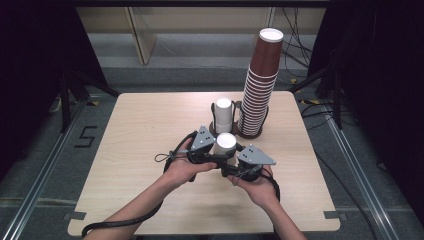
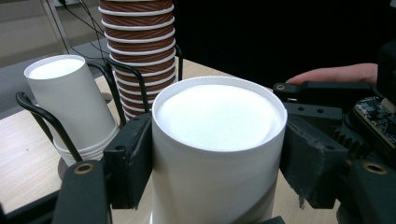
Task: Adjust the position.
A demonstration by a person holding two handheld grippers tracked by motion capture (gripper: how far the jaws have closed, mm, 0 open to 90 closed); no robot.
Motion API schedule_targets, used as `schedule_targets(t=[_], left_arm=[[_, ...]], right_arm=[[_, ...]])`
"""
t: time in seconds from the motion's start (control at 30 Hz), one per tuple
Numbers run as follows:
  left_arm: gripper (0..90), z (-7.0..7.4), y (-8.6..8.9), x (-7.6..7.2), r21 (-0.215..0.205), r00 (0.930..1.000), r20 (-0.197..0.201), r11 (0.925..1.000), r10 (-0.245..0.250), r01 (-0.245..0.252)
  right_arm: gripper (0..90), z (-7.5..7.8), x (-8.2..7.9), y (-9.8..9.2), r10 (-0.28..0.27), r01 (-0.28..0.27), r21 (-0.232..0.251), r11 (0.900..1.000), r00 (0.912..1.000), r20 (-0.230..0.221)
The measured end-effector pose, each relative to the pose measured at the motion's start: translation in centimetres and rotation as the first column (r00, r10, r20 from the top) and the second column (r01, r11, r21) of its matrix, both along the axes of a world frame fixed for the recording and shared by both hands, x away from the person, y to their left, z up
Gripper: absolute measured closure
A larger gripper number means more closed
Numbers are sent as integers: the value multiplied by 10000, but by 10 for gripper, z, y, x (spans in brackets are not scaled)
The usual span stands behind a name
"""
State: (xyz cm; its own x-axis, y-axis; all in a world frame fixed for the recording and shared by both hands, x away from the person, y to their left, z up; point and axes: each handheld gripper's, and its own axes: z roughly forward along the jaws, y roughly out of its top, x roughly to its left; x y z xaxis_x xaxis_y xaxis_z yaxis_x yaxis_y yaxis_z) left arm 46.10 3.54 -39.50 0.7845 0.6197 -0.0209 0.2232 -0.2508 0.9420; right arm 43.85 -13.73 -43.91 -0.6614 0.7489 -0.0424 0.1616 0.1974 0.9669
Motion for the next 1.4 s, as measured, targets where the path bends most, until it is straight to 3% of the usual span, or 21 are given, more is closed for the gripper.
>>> schedule_targets(t=[0.13,0.2,0.33,0.57,0.6,0.7,0.73,0.8,0.9,0.97,1.0,1.03,1.07,1.1,1.13,1.2,1.23,1.27,1.3,1.33,1.4], left_arm=[[293,-1,0,1,-141,9998,-221,9999,-25,22],[212,0,1,2,-520,9991,-407,9986,-137,116],[137,3,7,-1,-365,9999,167,9993,-9,15],[17,5,27,-8,-288,9979,601,9994,233,-216],[0,3,31,-11,-154,9968,760,9996,266,-255],[0,-2,37,-16,97,9943,1007,9993,347,-358],[0,-3,37,-18,109,9938,1063,9994,314,-327],[0,-5,38,-21,87,9926,1203,9998,148,-160],[0,-10,42,-27,-24,9899,1418,10000,-38,42],[0,-13,44,-31,-65,9858,1678,9999,-93,106],[0,-14,51,-33,345,9624,2523,9930,1006,-1128],[0,-15,53,-32,722,9602,2779,9962,268,-486],[0,-16,52,-29,961,9496,3026,9938,-824,556],[0,-16,52,-29,961,9496,3026,9938,-824,556],[0,-19,53,-29,1210,9390,3308,9910,-945,571],[0,-21,53,-29,1252,9366,3378,9907,-934,536],[0,-23,53,-27,1589,9270,3557,9851,-1186,651],[0,-24,52,-27,1760,9254,3593,9826,-1206,597],[0,-24,52,-27,1760,9254,3593,9826,-1206,597],[0,-38,42,-40,317,9825,1847,9994,-222,167],[0,-41,40,-39,264,9868,1605,9995,-207,167]], right_arm=[[317,-1,-3,1,-44,48,116,9999,9995,-323],[323,-1,-3,1,-114,116,37,9999,9994,-331],[323,-2,0,-2,-273,274,34,9996,9985,-467],[318,-5,8,-15,-540,591,615,9964,9952,-821],[315,-5,8,-20,-864,980,890,9912,9883,-1259],[313,-4,12,-27,-1016,1163,1127,9868,9865,-1281],[311,-3,12,-27,-1030,1264,1483,9808,9824,-1560],[310,-2,13,-29,-962,1184,1519,9813,9846,-1459],[309,2,11,-31,-1109,1425,1810,9731,9785,-1741],[308,3,13,-33,-1032,1414,2058,9683,9772,-1858],[308,4,13,-34,-1068,1492,2160,9649,9747,-1962],[308,4,13,-34,-1031,1491,2286,9620,9740,-2016],[307,4,13,-35,-1071,1556,2320,9602,9721,-2086],[307,4,13,-35,-1071,1556,2320,9602,9721,-2086],[307,4,14,-36,-1055,1628,2555,9530,9689,-2238],[307,4,13,-36,-1046,1672,2688,9486,9670,-2323],[307,4,14,-37,-1098,1809,2866,9408,9627,-2471],[307,4,13,-37,-1068,1812,2958,9379,9622,-2506],[307,4,13,-37,-1068,1812,2958,9379,9622,-2506],[307,3,14,-37,-940,1772,3117,9335,9599,-2642],[307,2,13,-38,-840,1706,3143,9339,9590,-2708]])
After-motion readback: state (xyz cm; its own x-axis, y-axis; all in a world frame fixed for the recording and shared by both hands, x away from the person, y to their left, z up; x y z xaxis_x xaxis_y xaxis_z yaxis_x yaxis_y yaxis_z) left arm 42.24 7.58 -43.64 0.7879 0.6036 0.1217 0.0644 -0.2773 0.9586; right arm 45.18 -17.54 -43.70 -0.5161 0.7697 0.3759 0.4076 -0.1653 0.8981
